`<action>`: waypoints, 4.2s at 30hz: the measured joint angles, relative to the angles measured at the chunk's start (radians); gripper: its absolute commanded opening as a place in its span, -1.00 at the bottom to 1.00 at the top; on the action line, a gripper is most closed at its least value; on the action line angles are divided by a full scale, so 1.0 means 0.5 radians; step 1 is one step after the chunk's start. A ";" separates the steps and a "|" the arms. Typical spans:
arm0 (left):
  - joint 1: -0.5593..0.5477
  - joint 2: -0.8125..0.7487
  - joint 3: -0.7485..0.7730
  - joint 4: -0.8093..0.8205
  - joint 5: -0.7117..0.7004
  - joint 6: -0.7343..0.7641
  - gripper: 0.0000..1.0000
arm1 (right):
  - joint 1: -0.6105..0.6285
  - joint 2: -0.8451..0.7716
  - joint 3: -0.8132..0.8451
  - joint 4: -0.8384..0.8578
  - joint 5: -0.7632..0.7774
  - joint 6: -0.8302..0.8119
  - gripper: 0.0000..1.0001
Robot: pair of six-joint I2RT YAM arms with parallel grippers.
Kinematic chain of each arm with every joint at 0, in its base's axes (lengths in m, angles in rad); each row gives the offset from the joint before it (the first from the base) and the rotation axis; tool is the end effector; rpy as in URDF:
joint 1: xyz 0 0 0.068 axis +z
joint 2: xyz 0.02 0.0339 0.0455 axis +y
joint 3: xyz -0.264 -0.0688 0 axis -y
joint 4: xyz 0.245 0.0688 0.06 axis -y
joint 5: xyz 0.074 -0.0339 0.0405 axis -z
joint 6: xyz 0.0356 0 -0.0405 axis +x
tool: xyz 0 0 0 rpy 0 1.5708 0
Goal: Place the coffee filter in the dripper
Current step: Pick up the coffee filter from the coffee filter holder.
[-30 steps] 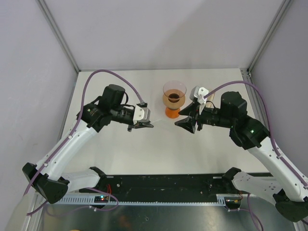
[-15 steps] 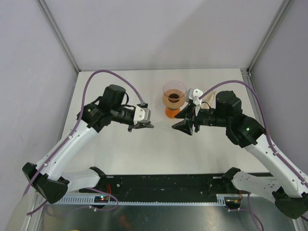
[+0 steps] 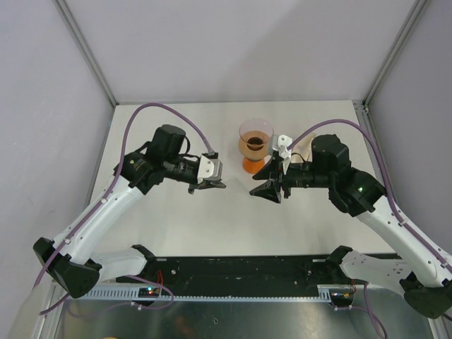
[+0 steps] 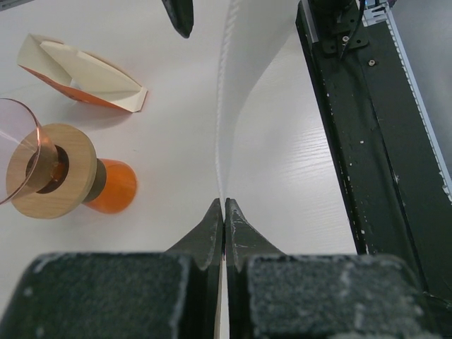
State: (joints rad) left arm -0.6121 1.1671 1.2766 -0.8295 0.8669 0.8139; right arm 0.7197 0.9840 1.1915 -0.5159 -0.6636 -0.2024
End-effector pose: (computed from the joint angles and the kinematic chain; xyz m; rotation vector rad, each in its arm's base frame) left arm 0.1696 -0.1522 0.3787 1.6908 1.2883 -0.8630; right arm 0.1348 0.1473 0.4116 -1.2529 1.4642 0.9718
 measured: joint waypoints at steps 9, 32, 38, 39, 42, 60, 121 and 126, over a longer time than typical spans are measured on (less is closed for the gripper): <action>-0.005 -0.001 -0.001 -0.018 -0.018 0.030 -0.99 | 0.009 0.018 0.000 0.030 0.030 0.004 0.04; -0.042 -0.002 -0.004 -0.053 -0.061 0.079 -1.00 | -0.052 -0.014 0.000 0.051 0.062 0.011 -0.13; -0.047 -0.005 -0.033 -0.055 -0.124 0.111 -0.99 | -0.050 -0.014 0.000 -0.015 -0.038 -0.004 0.04; -0.048 -0.005 -0.037 -0.056 -0.130 0.119 -0.99 | -0.042 -0.013 0.000 -0.021 -0.047 -0.002 0.07; -0.051 -0.005 -0.040 -0.061 -0.150 0.124 -0.99 | 0.029 0.001 0.000 -0.034 -0.063 -0.002 0.17; -0.055 -0.024 -0.055 -0.083 -0.159 0.156 -1.00 | 0.189 0.056 0.000 -0.050 0.115 -0.002 -0.98; -0.964 0.024 0.314 0.592 -2.155 -0.275 0.92 | -0.057 -0.051 -0.333 1.313 1.679 2.833 -1.00; -0.994 0.050 0.269 0.763 -2.412 -0.196 0.36 | -0.021 0.005 -0.333 1.337 1.669 2.909 -1.00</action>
State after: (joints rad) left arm -1.1091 1.1923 1.4109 -0.4480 -0.3393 0.7158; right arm 0.7090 0.9863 1.0248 0.1528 0.1711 1.2522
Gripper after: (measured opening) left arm 0.855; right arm 0.009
